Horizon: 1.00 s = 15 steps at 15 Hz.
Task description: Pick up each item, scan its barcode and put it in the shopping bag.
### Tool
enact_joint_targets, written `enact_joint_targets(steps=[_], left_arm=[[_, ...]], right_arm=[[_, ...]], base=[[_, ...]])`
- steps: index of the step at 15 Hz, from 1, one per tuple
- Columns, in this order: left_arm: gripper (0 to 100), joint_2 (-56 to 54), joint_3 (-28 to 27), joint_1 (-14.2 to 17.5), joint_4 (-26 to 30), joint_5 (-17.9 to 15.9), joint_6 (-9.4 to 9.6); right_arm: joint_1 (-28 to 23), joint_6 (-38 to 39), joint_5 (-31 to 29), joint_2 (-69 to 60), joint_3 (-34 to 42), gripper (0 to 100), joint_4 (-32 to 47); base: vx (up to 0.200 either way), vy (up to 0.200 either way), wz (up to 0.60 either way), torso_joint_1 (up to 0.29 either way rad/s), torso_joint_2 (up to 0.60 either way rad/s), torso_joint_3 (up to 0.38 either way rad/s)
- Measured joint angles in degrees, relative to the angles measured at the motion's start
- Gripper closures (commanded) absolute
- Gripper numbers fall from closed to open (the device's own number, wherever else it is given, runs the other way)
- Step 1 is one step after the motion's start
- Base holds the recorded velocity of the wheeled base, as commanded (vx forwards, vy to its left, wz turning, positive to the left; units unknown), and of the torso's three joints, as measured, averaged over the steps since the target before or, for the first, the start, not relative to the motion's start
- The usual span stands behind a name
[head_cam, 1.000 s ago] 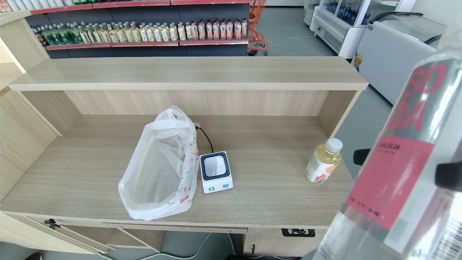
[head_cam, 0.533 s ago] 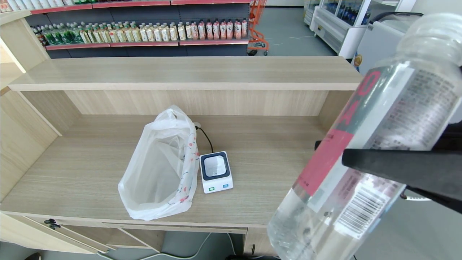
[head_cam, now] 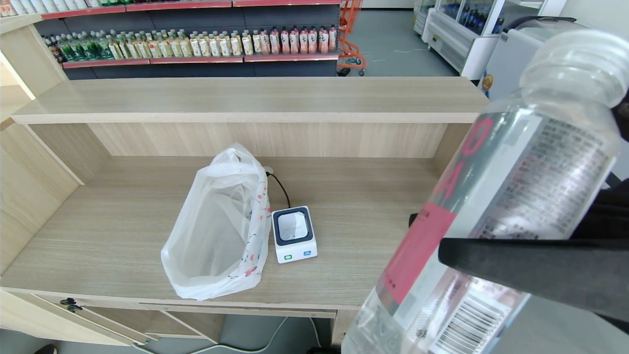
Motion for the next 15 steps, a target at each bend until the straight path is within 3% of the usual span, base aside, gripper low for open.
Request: enact_joint_targets(steps=[10, 12, 15], left_arm=[[0, 0.0, 0.0, 0.0, 0.0, 0.0, 0.0], [0, 0.0, 0.0, 0.0, 0.0, 0.0, 0.0], [0, 0.0, 0.0, 0.0, 0.0, 0.0, 0.0]], right_arm=[[-0.96, -2.51, -0.3, 0.55, -0.13, 100, 1.35], [-4.33, -12.23, -2.6, 0.55, -0.16, 100, 3.71], [-16.29, -31.62, -16.66, 0.72, 0.2, 100, 8.57]], base=[[0.0, 0.0, 0.0, 0.0, 0.0, 0.0], [0.0, 0.0, 0.0, 0.0, 0.0, 0.0], [0.0, 0.0, 0.0, 0.0, 0.0, 0.0]])
